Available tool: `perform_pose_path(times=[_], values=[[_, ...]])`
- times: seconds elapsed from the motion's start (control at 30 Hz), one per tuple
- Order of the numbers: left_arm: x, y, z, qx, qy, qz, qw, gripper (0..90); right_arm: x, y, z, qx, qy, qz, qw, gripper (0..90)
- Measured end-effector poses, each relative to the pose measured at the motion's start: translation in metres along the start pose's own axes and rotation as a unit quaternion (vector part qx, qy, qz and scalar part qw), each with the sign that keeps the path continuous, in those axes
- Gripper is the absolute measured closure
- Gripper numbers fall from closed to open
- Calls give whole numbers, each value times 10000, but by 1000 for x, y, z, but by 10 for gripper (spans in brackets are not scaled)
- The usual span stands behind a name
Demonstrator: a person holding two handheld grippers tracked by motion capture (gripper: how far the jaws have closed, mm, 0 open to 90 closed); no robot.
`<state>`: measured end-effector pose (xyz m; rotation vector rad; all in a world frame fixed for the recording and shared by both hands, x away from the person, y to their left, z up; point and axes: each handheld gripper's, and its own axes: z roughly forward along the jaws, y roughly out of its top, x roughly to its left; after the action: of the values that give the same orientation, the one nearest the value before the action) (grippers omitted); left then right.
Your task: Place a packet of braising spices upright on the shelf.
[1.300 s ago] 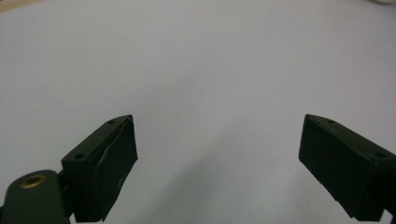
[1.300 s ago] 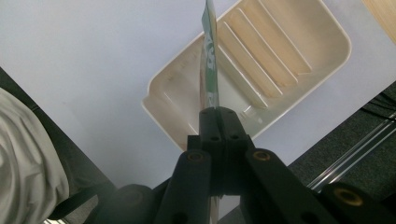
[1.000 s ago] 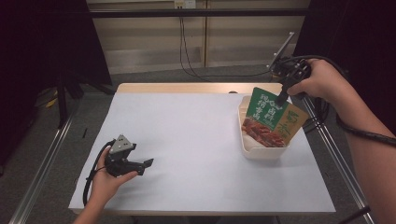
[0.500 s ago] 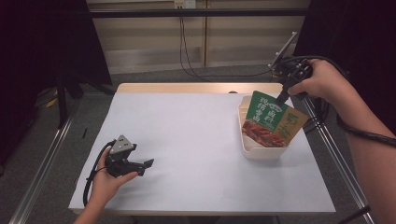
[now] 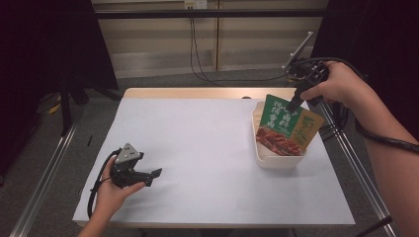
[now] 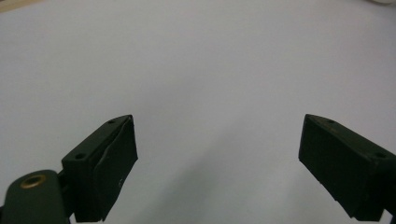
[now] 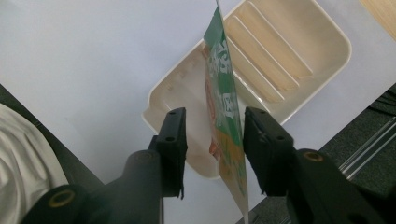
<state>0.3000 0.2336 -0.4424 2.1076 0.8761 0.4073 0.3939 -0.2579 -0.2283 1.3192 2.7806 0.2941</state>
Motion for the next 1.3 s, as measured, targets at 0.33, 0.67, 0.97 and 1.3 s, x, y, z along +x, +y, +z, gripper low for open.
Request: perform_pose_path(times=[0.33, 0.67, 0.97, 1.3], values=[[1, -2, -2, -51, -19, -28, 10000, 112, 7, 6, -7, -183, -36, 16, 9998, 453], [1, -3, -5, -76, -26, -91, 9999, 111, 19, 21, -11, -191, -56, -64, 9998, 349], [1, -4, -8, 1, -46, -63, 10000, 107, 32, 31, -10, -297, -55, -146, 9994, 282], [2, -5, -8, -7, -48, -95, 9999, 107, 44, 42, 3, -390, -2, -287, 9988, 223]])
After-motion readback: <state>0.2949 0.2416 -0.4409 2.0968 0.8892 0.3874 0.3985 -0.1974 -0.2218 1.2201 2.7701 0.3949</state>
